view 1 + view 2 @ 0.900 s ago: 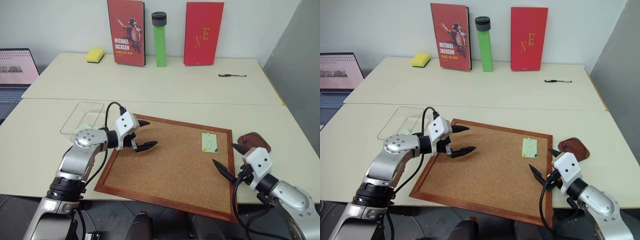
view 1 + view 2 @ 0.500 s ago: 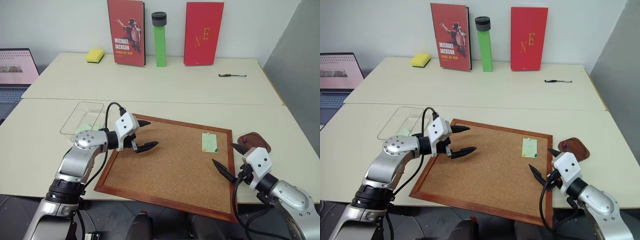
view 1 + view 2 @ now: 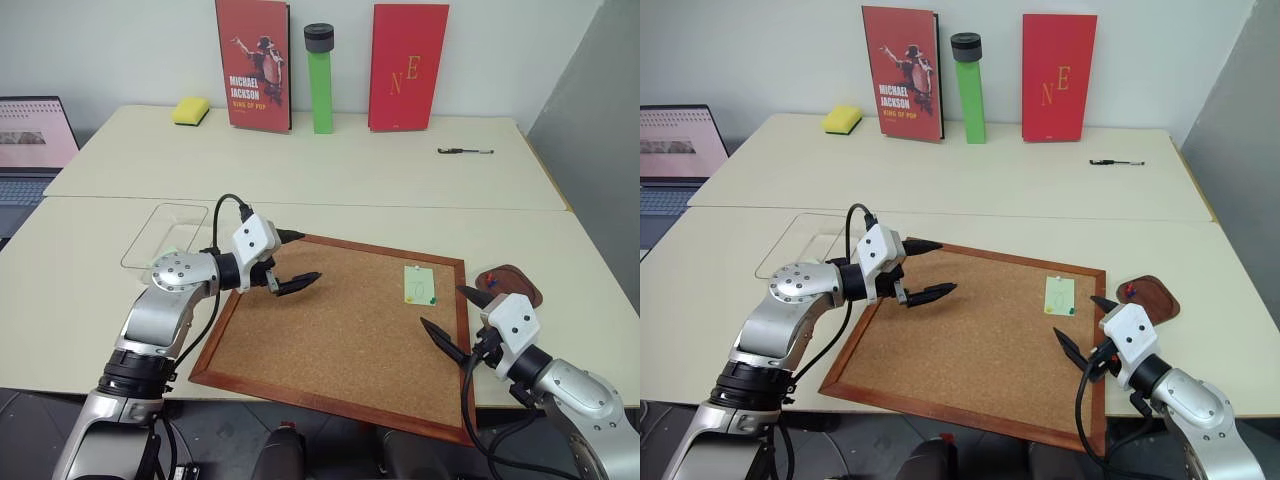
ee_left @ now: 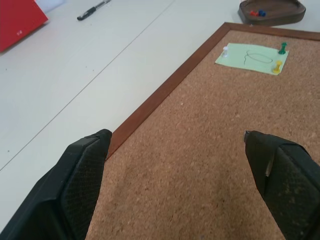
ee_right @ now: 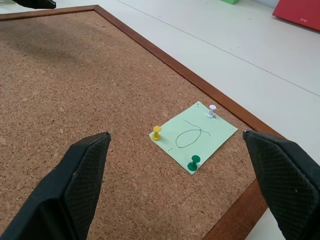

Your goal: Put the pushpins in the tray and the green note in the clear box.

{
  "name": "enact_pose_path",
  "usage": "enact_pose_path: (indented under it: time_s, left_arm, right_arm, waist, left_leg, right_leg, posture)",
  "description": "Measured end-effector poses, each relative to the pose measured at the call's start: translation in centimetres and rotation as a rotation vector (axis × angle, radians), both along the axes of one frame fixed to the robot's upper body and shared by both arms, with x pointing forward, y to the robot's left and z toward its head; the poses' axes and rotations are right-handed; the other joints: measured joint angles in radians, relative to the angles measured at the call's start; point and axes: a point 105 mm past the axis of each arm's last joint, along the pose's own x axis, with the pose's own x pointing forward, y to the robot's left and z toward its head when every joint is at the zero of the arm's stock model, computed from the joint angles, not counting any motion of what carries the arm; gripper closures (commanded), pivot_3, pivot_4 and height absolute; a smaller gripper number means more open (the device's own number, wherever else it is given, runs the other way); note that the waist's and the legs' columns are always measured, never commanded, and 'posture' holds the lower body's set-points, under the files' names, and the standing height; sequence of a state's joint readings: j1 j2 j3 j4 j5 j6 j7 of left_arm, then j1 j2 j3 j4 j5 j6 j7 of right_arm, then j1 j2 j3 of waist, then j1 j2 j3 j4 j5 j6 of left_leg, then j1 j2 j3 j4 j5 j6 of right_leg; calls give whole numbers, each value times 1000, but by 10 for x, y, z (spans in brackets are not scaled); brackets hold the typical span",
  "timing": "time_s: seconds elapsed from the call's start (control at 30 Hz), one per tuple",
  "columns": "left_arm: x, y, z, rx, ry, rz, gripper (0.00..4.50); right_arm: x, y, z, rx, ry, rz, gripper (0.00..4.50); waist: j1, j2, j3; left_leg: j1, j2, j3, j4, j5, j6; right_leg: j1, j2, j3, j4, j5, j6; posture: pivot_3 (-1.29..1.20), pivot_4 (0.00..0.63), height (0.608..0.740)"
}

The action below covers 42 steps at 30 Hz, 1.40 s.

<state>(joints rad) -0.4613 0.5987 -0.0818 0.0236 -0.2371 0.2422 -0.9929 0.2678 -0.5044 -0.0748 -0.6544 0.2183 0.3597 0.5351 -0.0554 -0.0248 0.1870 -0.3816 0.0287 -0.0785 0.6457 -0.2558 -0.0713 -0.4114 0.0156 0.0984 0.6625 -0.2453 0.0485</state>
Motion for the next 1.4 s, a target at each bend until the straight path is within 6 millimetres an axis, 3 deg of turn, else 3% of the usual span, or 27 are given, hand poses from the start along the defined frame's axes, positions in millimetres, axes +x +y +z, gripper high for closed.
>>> enact_pose_path:
  time_s: [0.07, 0.17, 0.5, 0.63, 0.73, 0.87, 0.97, 1.1, 1.4]
  left_arm:
    - [0, -4, 4, -17, -1, -13, 0]
    - [-4, -9, 5, -33, 8, -46, 375]
    - [-12, -29, -14, -6, 103, -159, 2288]
    - [-12, -37, -21, -9, 124, -180, 3149]
    - [-12, -39, -24, -15, 135, -180, 3694]
    - [-6, -45, -27, -13, 133, -181, 4486]
    - [-6, -45, -34, 15, 142, -180, 4495]
    - [-9, -43, -60, 96, 213, -179, 4495]
    - [-7, -41, -63, 106, 189, -178, 4495]
  right_arm:
    - [-1, 1, 1, 2, -5, 5, 10]
    - [-4, 2, 0, 3, 5, 4, 0]
    - [-1, -8, 3, 36, 25, -78, 0]
    - [13, -18, 14, 46, 23, -138, 0]
    - [20, -15, 22, 63, 15, -127, 0]
    - [43, -8, 33, 114, 0, -124, 0]
    - [55, -1, 28, 119, 31, -118, 0]
    - [73, 2, 20, 93, 71, -119, 0]
    - [90, 8, -8, 22, 176, -97, 0]
  waist:
    - [0, 0, 0]
    - [0, 0, 0]
    - [-1, 0, 0]
    - [-1, 0, 0]
    - [-1, 0, 0]
    - [-2, 0, 0]
    - [-2, 0, 0]
    - [-2, 0, 0]
    - [-2, 0, 0]
  left_leg:
    - [0, 0, 0, 0, 0, 0]
    - [0, 0, 0, 0, 0, 0]
    - [0, 0, 0, 0, 0, 0]
    - [0, 0, 0, 0, 0, 0]
    - [0, 0, 0, 0, 0, 0]
    - [0, -1, 0, 0, 0, 0]
    - [0, -1, 0, 0, 0, 0]
    - [-1, -1, 0, -1, 0, 0]
    - [1, -1, 0, 0, 0, 0]
  right_leg:
    - [0, 0, 0, 0, 0, 0]
    - [0, 0, 0, 0, 0, 0]
    - [0, 0, 0, 0, -2, -4]
    - [0, 0, 0, 0, -2, -4]
    - [0, 0, 0, 0, -2, -3]
    - [0, 0, 1, 0, 0, 1]
    - [0, 0, 1, 0, 0, 1]
    - [-1, 0, 1, -1, 1, 1]
    - [0, 0, 1, 0, 1, 1]
  posture:
    - [0, 150, 740]
    - [0, 150, 740]
    - [0, 150, 740]
    - [0, 150, 740]
    - [0, 150, 740]
    - [0, 150, 740]
    - [0, 150, 740]
    - [0, 150, 740]
    - [0, 150, 740]
